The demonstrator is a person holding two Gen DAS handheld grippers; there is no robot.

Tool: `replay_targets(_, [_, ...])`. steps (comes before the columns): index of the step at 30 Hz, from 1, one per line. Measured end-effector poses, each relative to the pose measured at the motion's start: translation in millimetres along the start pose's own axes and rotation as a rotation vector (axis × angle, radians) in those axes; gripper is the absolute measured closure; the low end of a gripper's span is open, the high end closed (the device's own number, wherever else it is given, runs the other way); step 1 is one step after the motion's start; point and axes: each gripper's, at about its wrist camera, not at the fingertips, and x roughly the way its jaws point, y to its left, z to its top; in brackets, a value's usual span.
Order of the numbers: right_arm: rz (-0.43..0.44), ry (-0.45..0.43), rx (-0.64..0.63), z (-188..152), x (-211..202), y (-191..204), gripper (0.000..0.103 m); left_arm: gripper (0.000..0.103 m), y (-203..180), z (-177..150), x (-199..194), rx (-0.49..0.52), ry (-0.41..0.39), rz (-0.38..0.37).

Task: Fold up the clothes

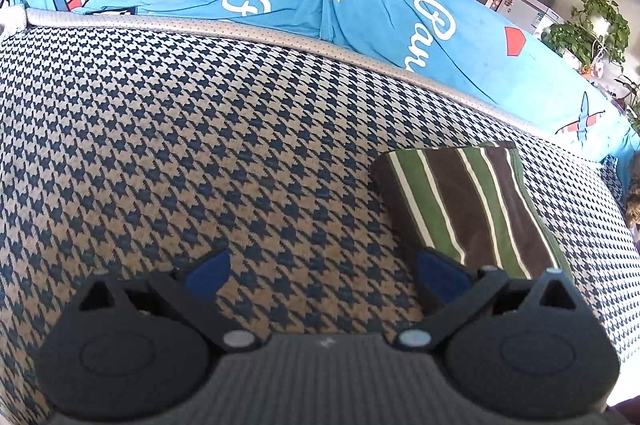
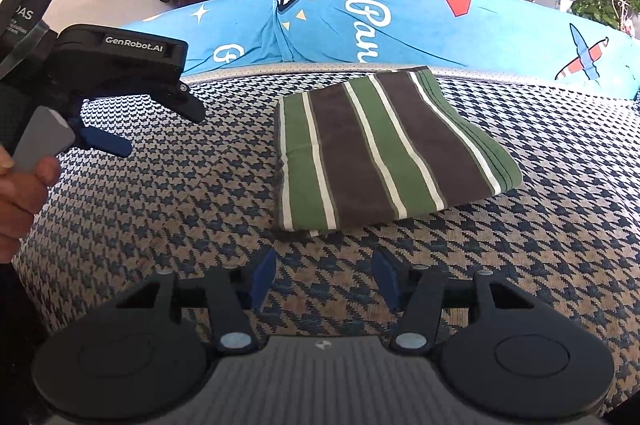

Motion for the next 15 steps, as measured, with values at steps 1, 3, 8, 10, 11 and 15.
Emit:
replay_targets(1, [0.001,-0.004,-0.011,1.1,1.1,2.0,0.049,0.0,1.2,-0.6,-0.9,-0.007,0.006,-0.004])
replay_targets(3, [-0.004,-0.013,-0.041,4.1,5.1,6.4,0.049,0.0,1.7,-0.1,-0.6,-0.016,0.011,-0.01])
replay_targets(8, [-0.001,-0.009,-0.108,13.5,21.3,17.6,0.049,0.0,1.9,2.4,-0.1,-0.034,0.003,-0.017])
replay_targets(10, [-0.018,-0.019,-0.15,16.2,27.1,22.5,0.049,0.0,2.5,2.4,0.5,-0.034,0.004,-0.011])
replay_targets(11, [-0.027,-0.023,-0.168,17.3,29.8,24.1,0.049,0.0,2.8,2.4,0.7,-0.034,0.004,-0.008])
replay_targets(15, [-0.066,-0.023,-0.229,18.4,41.8,28.3,0.049,0.0,3.6,1.7,2.5,-0.029,0.007,0.002])
